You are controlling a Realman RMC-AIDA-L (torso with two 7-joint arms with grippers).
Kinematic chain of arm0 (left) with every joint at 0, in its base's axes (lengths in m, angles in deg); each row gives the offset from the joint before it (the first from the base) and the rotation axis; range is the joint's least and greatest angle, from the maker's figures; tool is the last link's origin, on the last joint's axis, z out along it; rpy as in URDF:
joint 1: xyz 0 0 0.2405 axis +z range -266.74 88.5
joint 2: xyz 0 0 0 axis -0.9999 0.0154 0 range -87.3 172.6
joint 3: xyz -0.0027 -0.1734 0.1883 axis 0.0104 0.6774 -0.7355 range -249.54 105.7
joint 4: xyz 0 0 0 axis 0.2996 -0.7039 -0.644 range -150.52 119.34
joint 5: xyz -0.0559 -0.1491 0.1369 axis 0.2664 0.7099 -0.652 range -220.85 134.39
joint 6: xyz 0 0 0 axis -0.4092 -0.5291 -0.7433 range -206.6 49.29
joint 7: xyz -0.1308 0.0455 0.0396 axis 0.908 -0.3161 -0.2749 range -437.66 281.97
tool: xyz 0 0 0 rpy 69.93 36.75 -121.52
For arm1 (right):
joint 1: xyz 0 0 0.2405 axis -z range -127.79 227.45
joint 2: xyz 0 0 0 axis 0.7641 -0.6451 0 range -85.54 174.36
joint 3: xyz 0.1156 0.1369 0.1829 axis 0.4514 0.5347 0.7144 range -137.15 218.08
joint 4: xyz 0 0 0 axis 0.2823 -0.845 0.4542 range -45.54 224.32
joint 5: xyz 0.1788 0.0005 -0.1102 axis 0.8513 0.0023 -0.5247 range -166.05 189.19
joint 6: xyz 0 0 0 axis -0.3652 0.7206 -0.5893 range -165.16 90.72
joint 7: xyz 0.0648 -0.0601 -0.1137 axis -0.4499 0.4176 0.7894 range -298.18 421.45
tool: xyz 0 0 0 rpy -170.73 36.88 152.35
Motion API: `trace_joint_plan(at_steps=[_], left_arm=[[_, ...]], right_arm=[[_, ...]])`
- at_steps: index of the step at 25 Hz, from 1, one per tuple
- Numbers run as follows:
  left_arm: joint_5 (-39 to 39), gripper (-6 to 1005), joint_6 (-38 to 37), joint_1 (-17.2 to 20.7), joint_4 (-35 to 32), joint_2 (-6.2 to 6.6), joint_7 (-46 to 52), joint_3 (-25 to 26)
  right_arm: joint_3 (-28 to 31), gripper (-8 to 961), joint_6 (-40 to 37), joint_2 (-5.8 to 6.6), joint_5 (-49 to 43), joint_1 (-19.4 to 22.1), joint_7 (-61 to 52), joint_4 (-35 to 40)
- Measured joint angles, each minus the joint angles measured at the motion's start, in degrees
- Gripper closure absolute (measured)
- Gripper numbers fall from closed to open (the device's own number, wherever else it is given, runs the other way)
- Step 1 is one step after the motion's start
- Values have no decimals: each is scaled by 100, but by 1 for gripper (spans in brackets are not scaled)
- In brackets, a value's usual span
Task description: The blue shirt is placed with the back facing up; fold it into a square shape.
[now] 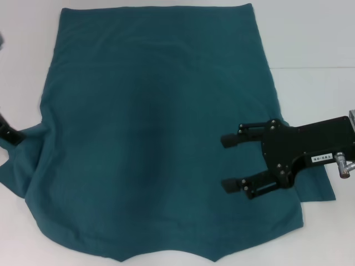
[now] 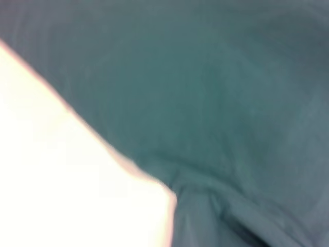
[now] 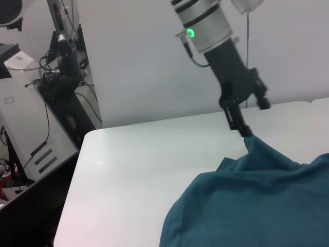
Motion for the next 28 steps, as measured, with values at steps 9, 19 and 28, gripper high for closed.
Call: trace_joint_plan(at_steps=[9, 19, 28], left_arm=[[10, 65, 157, 19, 848, -103, 189, 1243], [14, 201, 1319, -177, 2185, -11, 566, 1700], [16, 246, 2017, -325, 2711, 91, 404, 1679]], right_arm=[[-40, 8, 109, -10, 0, -9, 87, 13], [-117, 8, 95, -18, -13, -58, 301, 13], [-183, 7, 124, -18, 7, -77, 302, 13]])
